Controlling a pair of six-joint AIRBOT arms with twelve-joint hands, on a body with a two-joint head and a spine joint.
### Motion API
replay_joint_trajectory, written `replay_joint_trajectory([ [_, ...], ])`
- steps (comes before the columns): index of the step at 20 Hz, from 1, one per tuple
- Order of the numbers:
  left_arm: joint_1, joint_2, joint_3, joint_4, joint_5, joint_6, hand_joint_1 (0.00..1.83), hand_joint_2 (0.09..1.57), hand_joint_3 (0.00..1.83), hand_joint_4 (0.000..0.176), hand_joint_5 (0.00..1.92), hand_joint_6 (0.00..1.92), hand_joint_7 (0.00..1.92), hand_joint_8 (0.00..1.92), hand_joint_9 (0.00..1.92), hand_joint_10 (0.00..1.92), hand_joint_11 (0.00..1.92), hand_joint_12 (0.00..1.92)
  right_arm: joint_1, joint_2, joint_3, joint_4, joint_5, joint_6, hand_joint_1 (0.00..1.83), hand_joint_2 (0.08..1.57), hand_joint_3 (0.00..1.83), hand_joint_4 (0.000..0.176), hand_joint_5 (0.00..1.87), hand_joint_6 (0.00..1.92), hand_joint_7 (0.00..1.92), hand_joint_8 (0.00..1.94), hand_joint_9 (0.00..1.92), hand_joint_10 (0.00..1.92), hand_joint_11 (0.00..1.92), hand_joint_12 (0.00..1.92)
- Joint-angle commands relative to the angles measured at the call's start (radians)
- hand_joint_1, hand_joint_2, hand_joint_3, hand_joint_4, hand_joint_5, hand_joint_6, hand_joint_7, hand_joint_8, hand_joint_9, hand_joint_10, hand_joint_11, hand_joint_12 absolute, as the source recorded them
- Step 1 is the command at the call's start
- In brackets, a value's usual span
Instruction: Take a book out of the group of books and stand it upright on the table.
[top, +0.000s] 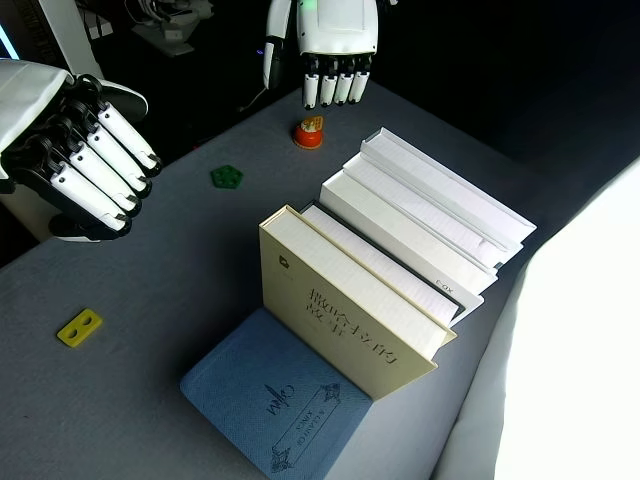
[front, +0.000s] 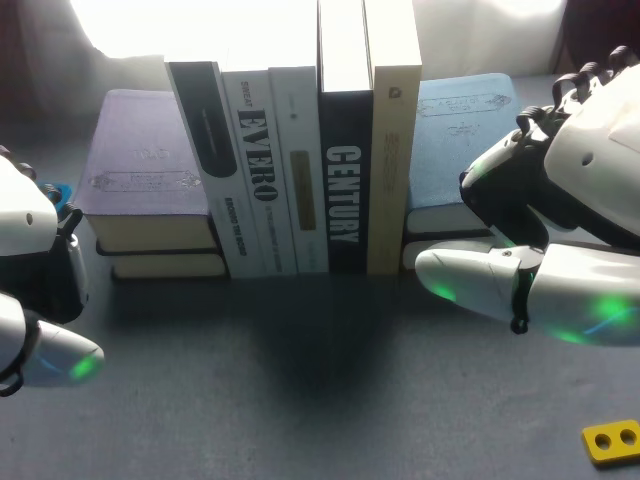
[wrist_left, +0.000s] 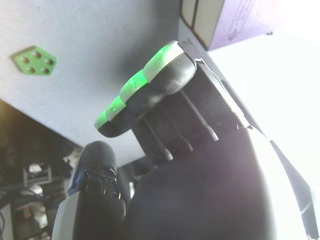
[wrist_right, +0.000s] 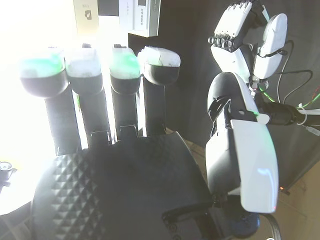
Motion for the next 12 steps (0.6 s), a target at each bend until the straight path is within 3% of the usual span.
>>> replay_joint_trajectory([
  [1, -0.014, -0.001, 0.0, 0.009, 0.072, -0.001, 0.12, 1.18, 0.27, 0.049, 0.07, 0.05, 0.12, 0.05, 0.07, 0.1, 0.0, 0.42, 0.009, 0.004, -0.007, -0.026, 0.121, -0.003, 0.02, 1.05, 0.16, 0.0, 0.18, 0.11, 0.18, 0.05, 0.1, 0.08, 0.0, 0.39],
  [2, -0.014, -0.001, 0.0, 0.009, 0.072, -0.001, 0.12, 1.18, 0.27, 0.049, 0.07, 0.05, 0.12, 0.05, 0.07, 0.1, 0.0, 0.42, 0.009, 0.004, -0.008, -0.025, 0.124, -0.011, 0.02, 1.05, 0.16, 0.0, 0.18, 0.11, 0.18, 0.05, 0.1, 0.08, 0.0, 0.39],
  [3, -0.014, -0.001, 0.001, 0.009, 0.072, -0.001, 0.0, 1.3, 0.02, 0.05, 0.04, 0.0, 0.11, 0.0, 0.09, 0.01, 0.0, 0.31, 0.009, 0.004, -0.008, -0.022, 0.126, -0.015, 0.0, 1.11, 0.02, 0.0, 0.2, 0.02, 0.17, 0.01, 0.1, 0.01, 0.0, 0.23],
  [5, -0.014, -0.001, 0.0, 0.009, 0.072, -0.001, 0.0, 1.29, 0.0, 0.048, 0.06, 0.0, 0.12, 0.0, 0.11, 0.01, 0.0, 0.35, 0.008, 0.004, -0.01, -0.019, 0.126, -0.019, 0.0, 1.11, 0.01, 0.0, 0.2, 0.01, 0.18, 0.0, 0.09, 0.0, 0.0, 0.19],
  [8, -0.015, -0.001, -0.01, 0.009, 0.072, -0.001, 0.0, 1.28, 0.0, 0.049, 0.07, 0.0, 0.1, 0.0, 0.08, 0.0, 0.0, 0.25, 0.008, 0.004, -0.016, -0.003, 0.146, -0.028, 0.0, 1.11, 0.0, 0.005, 0.18, 0.0, 0.15, 0.0, 0.06, 0.0, 0.0, 0.11],
  [12, -0.014, 0.0, -0.014, 0.009, 0.072, -0.001, 0.0, 1.27, 0.0, 0.043, 0.05, 0.0, 0.09, 0.0, 0.06, 0.0, 0.0, 0.21, 0.008, 0.002, -0.041, 0.092, 0.209, -0.115, 0.0, 1.08, 0.0, 0.0, 0.15, 0.0, 0.13, 0.0, 0.08, 0.01, 0.0, 0.2],
])
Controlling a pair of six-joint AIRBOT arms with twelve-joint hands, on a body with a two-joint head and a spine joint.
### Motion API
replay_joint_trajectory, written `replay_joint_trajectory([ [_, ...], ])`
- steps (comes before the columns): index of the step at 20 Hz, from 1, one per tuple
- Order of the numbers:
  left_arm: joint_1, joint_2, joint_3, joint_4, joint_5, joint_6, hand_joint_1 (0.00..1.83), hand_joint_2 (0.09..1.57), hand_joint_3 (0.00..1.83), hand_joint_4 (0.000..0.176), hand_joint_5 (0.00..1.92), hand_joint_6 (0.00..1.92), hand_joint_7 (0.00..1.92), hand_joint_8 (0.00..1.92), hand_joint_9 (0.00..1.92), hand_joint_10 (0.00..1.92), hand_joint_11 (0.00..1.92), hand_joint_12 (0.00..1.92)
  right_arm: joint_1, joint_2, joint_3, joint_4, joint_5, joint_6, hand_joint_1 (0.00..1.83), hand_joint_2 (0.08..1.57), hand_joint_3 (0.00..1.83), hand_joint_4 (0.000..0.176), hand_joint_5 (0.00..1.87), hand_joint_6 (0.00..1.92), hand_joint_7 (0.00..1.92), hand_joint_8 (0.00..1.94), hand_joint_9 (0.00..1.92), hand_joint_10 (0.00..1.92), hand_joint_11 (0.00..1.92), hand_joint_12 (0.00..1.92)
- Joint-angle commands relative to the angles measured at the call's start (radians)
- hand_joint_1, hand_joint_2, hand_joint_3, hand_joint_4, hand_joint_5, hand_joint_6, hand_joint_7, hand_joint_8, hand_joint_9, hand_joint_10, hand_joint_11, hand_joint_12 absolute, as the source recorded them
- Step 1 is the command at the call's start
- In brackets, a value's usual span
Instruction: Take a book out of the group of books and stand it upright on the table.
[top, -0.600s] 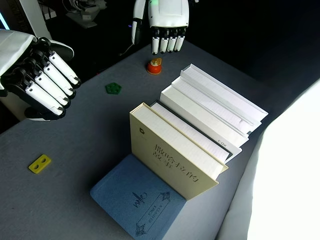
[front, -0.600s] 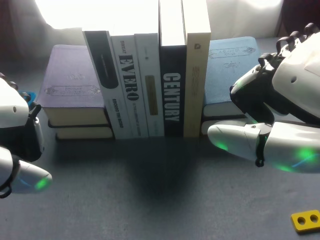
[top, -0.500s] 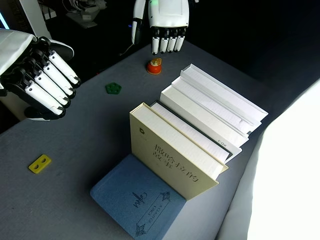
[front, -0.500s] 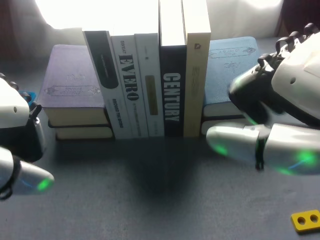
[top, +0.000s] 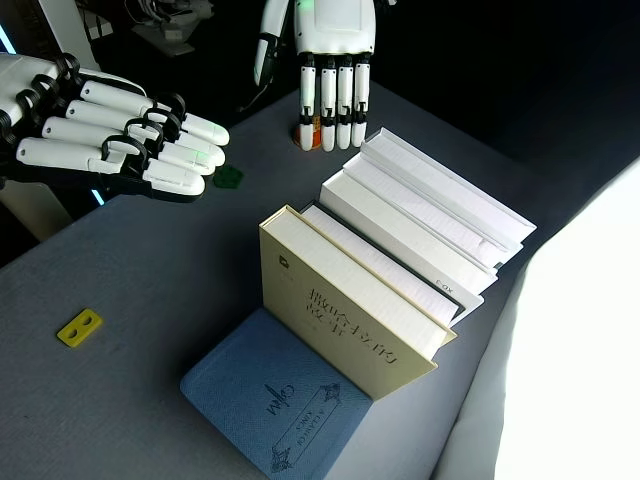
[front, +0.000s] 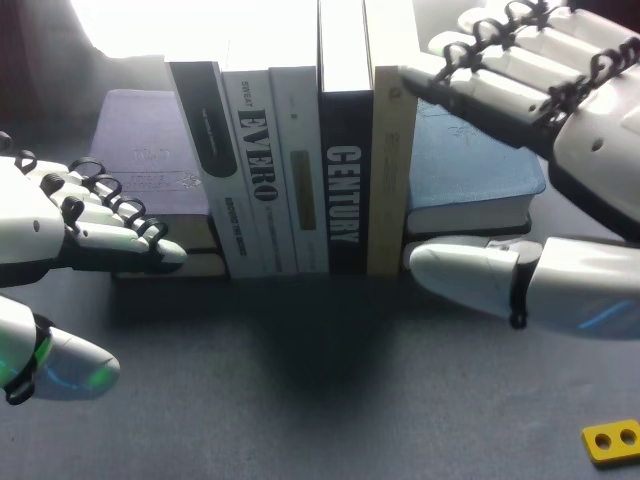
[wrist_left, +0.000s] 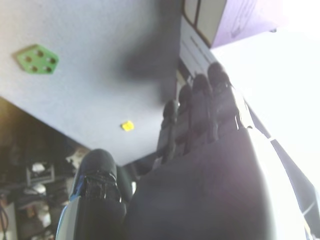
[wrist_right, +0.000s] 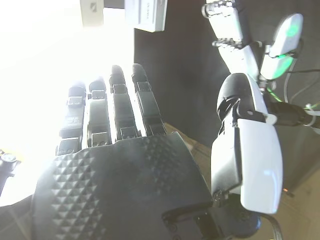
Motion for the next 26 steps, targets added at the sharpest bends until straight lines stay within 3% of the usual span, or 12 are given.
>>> replay_joint_trajectory([
  [1, -0.012, 0.0, 0.0, 0.008, 0.076, -0.002, 0.0, 1.27, 0.0, 0.044, 0.03, 0.0, 0.07, 0.0, 0.05, 0.0, 0.0, 0.18, 0.008, -0.001, -0.004, -0.03, 0.147, -0.01, 0.0, 1.08, 0.0, 0.0, 0.17, 0.01, 0.14, 0.0, 0.09, 0.01, 0.0, 0.28],
  [3, -0.005, 0.001, 0.002, 0.008, 0.076, -0.002, 0.0, 1.27, 0.0, 0.054, 0.03, 0.0, 0.06, 0.0, 0.04, 0.0, 0.0, 0.14, 0.009, -0.022, -0.004, 0.001, 0.188, -0.044, 0.0, 1.09, 0.0, 0.0, 0.13, 0.0, 0.1, 0.0, 0.07, 0.0, 0.0, 0.25],
  [7, 0.0, 0.001, 0.003, 0.008, 0.076, -0.002, 0.0, 1.27, 0.0, 0.04, 0.07, 0.0, 0.11, 0.0, 0.07, 0.0, 0.0, 0.25, 0.0, -0.136, 0.015, 0.061, 0.324, -0.18, 0.0, 1.08, 0.0, 0.007, 0.17, 0.01, 0.15, 0.0, 0.1, 0.0, 0.0, 0.32],
  [8, 0.001, 0.001, 0.002, 0.008, 0.076, -0.002, 0.0, 1.27, 0.0, 0.045, 0.07, 0.0, 0.11, 0.0, 0.07, 0.0, 0.0, 0.21, 0.0, -0.17, 0.029, 0.085, 0.364, -0.218, 0.0, 1.08, 0.0, 0.013, 0.16, 0.0, 0.14, 0.0, 0.09, 0.0, 0.0, 0.3],
  [9, 0.004, 0.002, 0.0, 0.008, 0.076, -0.002, 0.0, 1.28, 0.0, 0.045, 0.06, 0.0, 0.08, 0.01, 0.05, 0.0, 0.0, 0.09, 0.001, -0.204, 0.053, 0.108, 0.38, -0.233, 0.0, 1.08, 0.0, 0.024, 0.13, 0.0, 0.08, 0.0, 0.04, 0.0, 0.0, 0.13],
  [10, 0.007, 0.003, -0.001, 0.008, 0.076, -0.002, 0.0, 1.28, 0.0, 0.034, 0.03, 0.0, 0.05, 0.0, 0.04, 0.0, 0.0, 0.1, 0.003, -0.224, 0.069, 0.125, 0.381, -0.229, 0.0, 1.08, 0.0, 0.025, 0.13, 0.01, 0.07, 0.0, 0.01, 0.0, 0.0, 0.0],
  [12, 0.019, 0.006, -0.004, 0.008, 0.076, -0.002, 0.0, 1.28, 0.0, 0.027, 0.04, 0.0, 0.08, 0.01, 0.05, 0.0, 0.0, 0.17, 0.008, -0.255, 0.096, 0.132, 0.379, -0.187, 0.0, 1.09, 0.0, 0.031, 0.19, 0.03, 0.11, 0.01, 0.06, 0.02, 0.04, 0.02],
  [15, 0.024, 0.007, -0.006, 0.008, 0.076, -0.002, 0.0, 1.28, 0.0, 0.033, 0.03, 0.01, 0.09, 0.0, 0.06, 0.0, 0.0, 0.17, 0.012, -0.293, 0.121, 0.113, 0.4, -0.174, 0.0, 1.1, 0.0, 0.028, 0.23, 0.01, 0.12, 0.0, 0.09, 0.01, 0.0, 0.38],
  [17, 0.024, 0.007, -0.005, 0.008, 0.076, -0.002, 0.0, 1.28, 0.0, 0.033, 0.03, 0.0, 0.08, 0.0, 0.06, 0.0, 0.0, 0.23, 0.012, -0.319, 0.138, 0.097, 0.416, -0.169, 0.0, 1.1, 0.0, 0.021, 0.26, 0.01, 0.17, 0.01, 0.11, 0.01, 0.0, 0.43],
  [22, 0.024, 0.007, -0.005, 0.008, 0.076, -0.002, 0.0, 1.28, 0.0, 0.033, 0.05, 0.0, 0.08, 0.01, 0.09, 0.01, 0.0, 0.31, 0.036, -0.396, 0.193, 0.075, 0.448, -0.167, 0.0, 1.09, 0.0, 0.005, 0.35, 0.02, 0.21, 0.0, 0.12, 0.0, 0.0, 0.43],
  [23, 0.024, 0.007, -0.005, 0.008, 0.076, -0.002, 0.0, 1.28, 0.0, 0.032, 0.06, 0.0, 0.08, 0.01, 0.09, 0.01, 0.0, 0.31, 0.039, -0.41, 0.204, 0.075, 0.453, -0.167, 0.0, 1.09, 0.0, 0.003, 0.36, 0.01, 0.19, 0.0, 0.1, 0.01, 0.0, 0.35],
  [26, 0.024, 0.007, -0.004, 0.008, 0.076, -0.002, 0.0, 1.28, 0.0, 0.033, 0.03, 0.0, 0.05, 0.0, 0.07, 0.0, 0.0, 0.21, 0.038, -0.441, 0.237, 0.074, 0.46, -0.167, 0.0, 1.09, 0.0, 0.004, 0.44, 0.02, 0.19, 0.0, 0.08, 0.0, 0.0, 0.33],
])
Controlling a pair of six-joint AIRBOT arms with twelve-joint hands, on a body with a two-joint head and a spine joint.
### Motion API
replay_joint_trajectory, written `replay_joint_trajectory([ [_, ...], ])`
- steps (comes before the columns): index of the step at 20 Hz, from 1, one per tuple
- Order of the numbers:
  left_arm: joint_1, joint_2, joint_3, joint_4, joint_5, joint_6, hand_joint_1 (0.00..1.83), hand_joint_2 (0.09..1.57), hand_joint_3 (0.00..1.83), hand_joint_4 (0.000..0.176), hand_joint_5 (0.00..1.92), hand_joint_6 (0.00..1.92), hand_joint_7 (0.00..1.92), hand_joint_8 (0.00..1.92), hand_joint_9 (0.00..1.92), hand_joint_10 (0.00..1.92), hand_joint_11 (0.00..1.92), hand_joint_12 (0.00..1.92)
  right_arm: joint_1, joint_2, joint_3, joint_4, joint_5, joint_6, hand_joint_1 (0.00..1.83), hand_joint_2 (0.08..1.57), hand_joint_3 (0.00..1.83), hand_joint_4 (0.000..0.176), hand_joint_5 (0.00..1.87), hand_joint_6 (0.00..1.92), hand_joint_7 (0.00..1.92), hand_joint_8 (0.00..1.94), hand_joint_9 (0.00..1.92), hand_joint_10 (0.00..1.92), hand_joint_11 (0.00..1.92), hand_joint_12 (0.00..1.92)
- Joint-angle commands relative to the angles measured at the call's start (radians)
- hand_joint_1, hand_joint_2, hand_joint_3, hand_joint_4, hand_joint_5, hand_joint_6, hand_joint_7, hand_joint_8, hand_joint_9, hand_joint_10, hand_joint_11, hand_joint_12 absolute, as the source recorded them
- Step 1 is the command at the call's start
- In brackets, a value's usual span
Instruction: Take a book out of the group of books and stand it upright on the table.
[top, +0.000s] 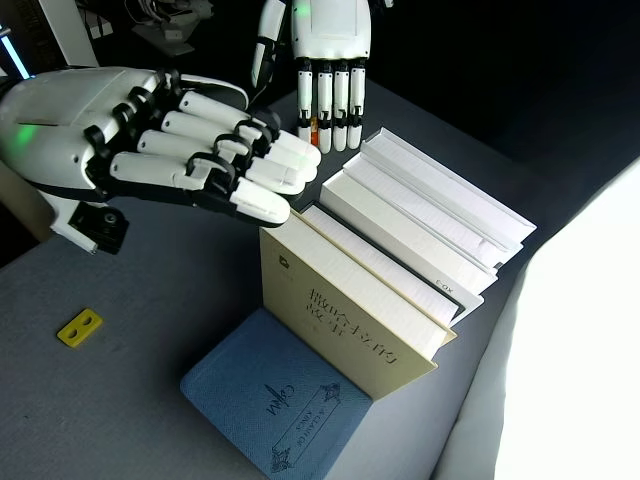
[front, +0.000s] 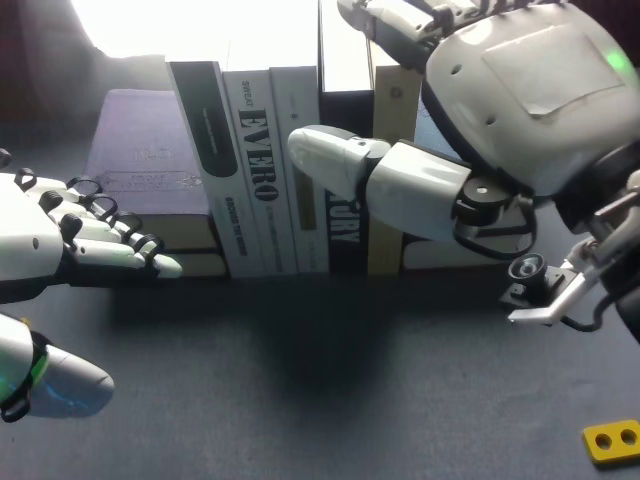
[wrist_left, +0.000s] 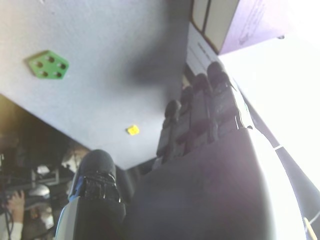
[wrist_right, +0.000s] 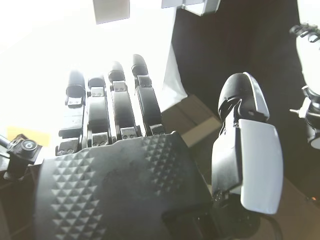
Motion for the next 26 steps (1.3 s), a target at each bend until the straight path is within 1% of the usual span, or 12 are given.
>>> replay_joint_trajectory([
  [1, -0.009, 0.004, 0.0, 0.008, 0.074, -0.002, 0.0, 1.28, 0.0, 0.032, 0.02, 0.0, 0.05, 0.0, 0.07, 0.0, 0.0, 0.2, 0.007, -0.001, 0.009, -0.074, 0.098, 0.004, 0.0, 1.09, 0.0, 0.003, 0.45, 0.02, 0.19, 0.0, 0.08, 0.0, 0.0, 0.33],
  [3, -0.009, 0.003, 0.001, 0.008, 0.074, -0.002, 0.0, 1.29, 0.0, 0.037, 0.03, 0.0, 0.05, 0.0, 0.07, 0.0, 0.0, 0.08, 0.005, -0.016, 0.029, -0.074, 0.102, 0.004, 0.0, 1.11, 0.0, 0.002, 0.63, 0.03, 0.19, 0.0, 0.06, 0.0, 0.0, 0.23],
  [4, -0.009, 0.003, 0.001, 0.008, 0.074, -0.002, 0.0, 1.29, 0.0, 0.035, 0.03, 0.0, 0.05, 0.0, 0.07, 0.0, 0.0, 0.07, 0.004, -0.02, 0.033, -0.074, 0.102, 0.004, 0.0, 1.11, 0.0, 0.002, 0.66, 0.02, 0.2, 0.0, 0.06, 0.0, 0.0, 0.2],
  [8, -0.009, 0.003, 0.001, 0.008, 0.074, -0.002, 0.0, 1.28, 0.0, 0.037, 0.03, 0.0, 0.06, 0.0, 0.06, 0.0, 0.0, 0.08, -0.006, -0.037, 0.045, -0.08, 0.1, 0.004, 0.0, 1.12, 0.0, 0.0, 0.75, 0.02, 0.22, 0.0, 0.06, 0.0, 0.0, 0.26],
  [12, -0.009, 0.003, 0.002, 0.008, 0.074, -0.002, 0.0, 1.28, 0.0, 0.036, 0.01, 0.0, 0.06, 0.0, 0.07, 0.0, 0.0, 0.11, -0.019, -0.042, 0.052, -0.082, 0.1, 0.005, 0.0, 1.13, 0.0, 0.0, 0.75, 0.0, 0.19, 0.0, 0.03, 0.0, 0.0, 0.11],
  [15, -0.009, 0.003, 0.004, 0.008, 0.074, -0.002, 0.0, 1.29, 0.0, 0.036, 0.01, 0.0, 0.07, 0.0, 0.07, 0.0, 0.0, 0.07, -0.033, -0.044, 0.054, -0.088, 0.099, 0.005, 0.0, 1.13, 0.0, 0.0, 0.73, 0.0, 0.2, 0.0, 0.03, 0.0, 0.0, 0.1],
  [19, -0.009, 0.003, 0.008, 0.008, 0.074, -0.002, 0.0, 1.3, 0.0, 0.032, 0.01, 0.0, 0.07, 0.0, 0.08, 0.01, 0.01, 0.02, -0.046, -0.047, 0.059, -0.095, 0.099, 0.006, 0.0, 1.12, 0.0, 0.0, 0.73, 0.0, 0.2, 0.0, 0.05, 0.0, 0.0, 0.15],
  [20, -0.009, 0.003, 0.01, 0.008, 0.074, -0.002, 0.0, 1.29, 0.0, 0.036, 0.0, 0.0, 0.06, 0.0, 0.07, 0.01, 0.01, 0.02, -0.048, -0.047, 0.059, -0.095, 0.099, 0.006, 0.0, 1.11, 0.0, 0.013, 0.75, 0.01, 0.22, 0.0, 0.06, 0.0, 0.0, 0.22],
  [21, -0.008, 0.003, 0.011, 0.008, 0.074, -0.002, 0.0, 1.29, 0.0, 0.036, 0.0, 0.0, 0.06, 0.0, 0.07, 0.0, 0.01, 0.02, -0.053, -0.045, 0.059, -0.095, 0.099, 0.004, 0.0, 1.11, 0.0, 0.016, 0.76, 0.01, 0.22, 0.0, 0.06, 0.0, 0.0, 0.24],
  [23, -0.007, 0.003, 0.012, 0.008, 0.074, -0.002, 0.0, 1.29, 0.0, 0.036, 0.0, 0.0, 0.06, 0.0, 0.07, 0.0, 0.01, 0.02, -0.057, -0.041, 0.054, -0.095, 0.099, -0.002, 0.0, 1.11, 0.0, 0.016, 0.76, 0.01, 0.22, 0.0, 0.06, 0.0, 0.0, 0.24],
  [25, -0.007, 0.003, 0.014, 0.008, 0.074, -0.002, 0.0, 1.29, 0.0, 0.035, 0.0, 0.0, 0.04, 0.0, 0.04, 0.0, 0.01, 0.02, -0.067, -0.028, 0.035, -0.095, 0.099, -0.011, 0.0, 1.12, 0.0, 0.001, 0.77, 0.01, 0.19, 0.0, 0.05, 0.0, 0.0, 0.26],
  [26, -0.007, 0.003, 0.014, 0.008, 0.074, -0.002, 0.0, 1.29, 0.0, 0.035, 0.01, 0.0, 0.04, 0.0, 0.04, 0.0, 0.01, 0.03, -0.075, -0.02, 0.022, -0.098, 0.099, -0.018, 0.0, 1.13, 0.0, 0.0, 0.78, 0.01, 0.21, 0.0, 0.06, 0.0, 0.0, 0.28],
])
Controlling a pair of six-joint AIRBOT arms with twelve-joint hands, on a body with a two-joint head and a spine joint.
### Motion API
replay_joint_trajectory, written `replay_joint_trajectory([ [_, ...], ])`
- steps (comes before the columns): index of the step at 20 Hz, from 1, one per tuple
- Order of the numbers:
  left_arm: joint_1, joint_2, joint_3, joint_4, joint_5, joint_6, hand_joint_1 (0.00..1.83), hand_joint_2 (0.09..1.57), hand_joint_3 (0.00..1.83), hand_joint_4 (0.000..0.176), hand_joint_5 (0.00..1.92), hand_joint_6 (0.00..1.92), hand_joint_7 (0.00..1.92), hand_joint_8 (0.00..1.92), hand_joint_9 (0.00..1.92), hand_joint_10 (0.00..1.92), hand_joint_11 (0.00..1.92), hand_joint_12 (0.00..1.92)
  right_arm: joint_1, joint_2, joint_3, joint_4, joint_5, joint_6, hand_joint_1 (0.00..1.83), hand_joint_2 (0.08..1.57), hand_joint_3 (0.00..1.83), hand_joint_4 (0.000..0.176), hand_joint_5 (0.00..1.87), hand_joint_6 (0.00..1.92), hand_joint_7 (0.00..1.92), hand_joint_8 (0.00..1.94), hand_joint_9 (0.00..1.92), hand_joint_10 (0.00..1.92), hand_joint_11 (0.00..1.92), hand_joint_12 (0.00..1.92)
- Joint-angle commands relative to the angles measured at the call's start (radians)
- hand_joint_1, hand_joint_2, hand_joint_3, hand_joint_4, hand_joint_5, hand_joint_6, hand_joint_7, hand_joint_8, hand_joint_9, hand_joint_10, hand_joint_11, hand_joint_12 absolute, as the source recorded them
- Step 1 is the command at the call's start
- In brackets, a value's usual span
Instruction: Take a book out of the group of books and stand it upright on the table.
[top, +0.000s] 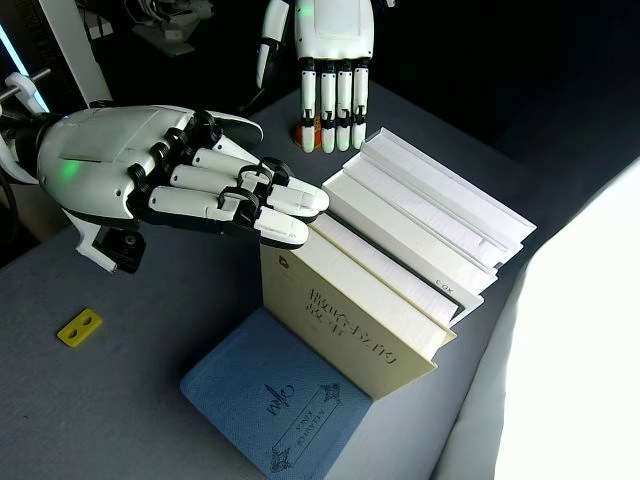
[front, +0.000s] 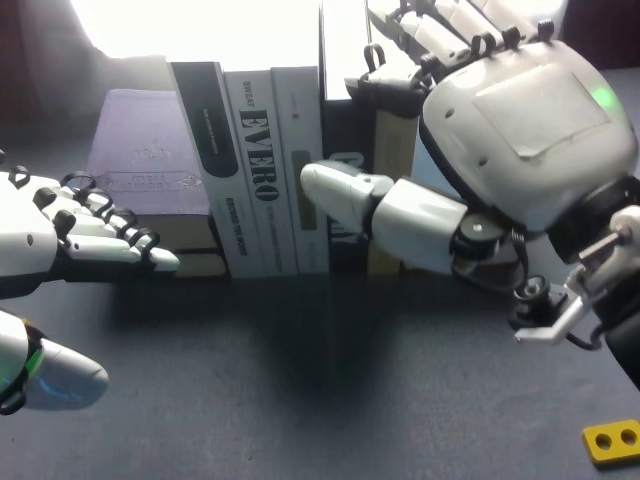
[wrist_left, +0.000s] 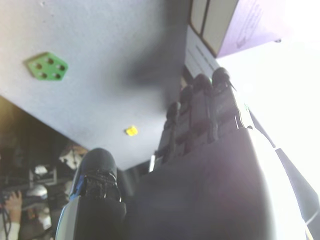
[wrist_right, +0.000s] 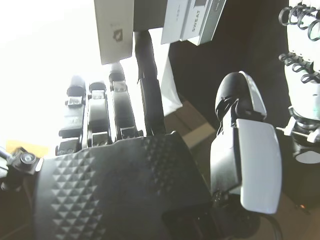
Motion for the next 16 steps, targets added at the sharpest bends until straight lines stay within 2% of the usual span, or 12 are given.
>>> replay_joint_trajectory([
  [1, -0.008, 0.003, 0.004, 0.009, 0.074, -0.002, 0.0, 1.29, 0.0, 0.035, 0.01, 0.0, 0.04, 0.0, 0.04, 0.0, 0.0, 0.03, -0.008, 0.011, -0.013, -0.06, 0.073, -0.01, 0.0, 1.13, 0.0, 0.0, 0.77, 0.01, 0.2, 0.0, 0.05, 0.0, 0.0, 0.28],
  [4, -0.007, 0.003, 0.008, 0.009, 0.074, -0.002, 0.0, 1.29, 0.0, 0.035, 0.01, 0.0, 0.04, 0.0, 0.04, 0.0, 0.0, 0.09, -0.029, 0.037, -0.049, -0.077, 0.076, -0.026, 0.0, 1.13, 0.0, 0.0, 0.77, 0.0, 0.21, 0.0, 0.05, 0.0, 0.0, 0.25],
  [6, -0.006, 0.003, 0.009, 0.009, 0.074, -0.002, 0.0, 1.29, 0.0, 0.04, 0.02, 0.0, 0.05, 0.0, 0.05, 0.0, 0.0, 0.1, -0.041, 0.053, -0.07, -0.077, 0.076, -0.04, 0.0, 1.13, 0.0, 0.0, 0.78, 0.01, 0.22, 0.0, 0.05, 0.0, 0.0, 0.33],
  [7, -0.006, 0.003, 0.009, 0.009, 0.074, -0.002, 0.0, 1.29, 0.0, 0.039, 0.03, 0.0, 0.06, 0.0, 0.07, 0.01, 0.0, 0.16, -0.046, 0.062, -0.083, -0.077, 0.076, -0.05, 0.0, 1.13, 0.0, 0.0, 0.77, 0.0, 0.19, 0.0, 0.02, 0.0, 0.0, 0.23],
  [10, -0.006, 0.003, 0.01, 0.009, 0.074, -0.002, 0.0, 1.29, 0.0, 0.037, 0.03, 0.0, 0.07, 0.0, 0.07, 0.0, 0.0, 0.14, -0.056, 0.104, -0.144, -0.077, 0.073, -0.072, 0.0, 1.14, 0.0, 0.0, 0.76, 0.0, 0.19, 0.0, 0.02, 0.01, 0.0, 0.2],
  [12, -0.006, 0.003, 0.01, 0.009, 0.074, -0.002, 0.0, 1.29, 0.0, 0.044, 0.02, 0.0, 0.08, 0.0, 0.08, 0.01, 0.0, 0.18, -0.059, 0.126, -0.18, -0.077, 0.066, -0.091, 0.0, 1.12, 0.0, 0.0, 0.78, 0.01, 0.22, 0.01, 0.04, 0.01, 0.0, 0.26],
  [14, -0.006, 0.003, 0.01, 0.009, 0.074, -0.002, 0.0, 1.29, 0.0, 0.04, 0.02, 0.0, 0.07, 0.0, 0.08, 0.01, 0.0, 0.2, -0.062, 0.141, -0.203, -0.077, 0.064, -0.102, 0.0, 1.13, 0.0, 0.0, 0.8, 0.01, 0.23, 0.0, 0.06, 0.01, 0.0, 0.35],
  [16, -0.006, 0.003, 0.01, 0.009, 0.074, -0.002, 0.0, 1.29, 0.0, 0.041, 0.0, 0.0, 0.05, 0.0, 0.06, 0.01, 0.0, 0.11, -0.068, 0.165, -0.231, -0.077, 0.059, -0.108, 0.0, 1.13, 0.0, 0.0, 0.79, 0.0, 0.21, 0.0, 0.04, 0.0, 0.0, 0.32],
])
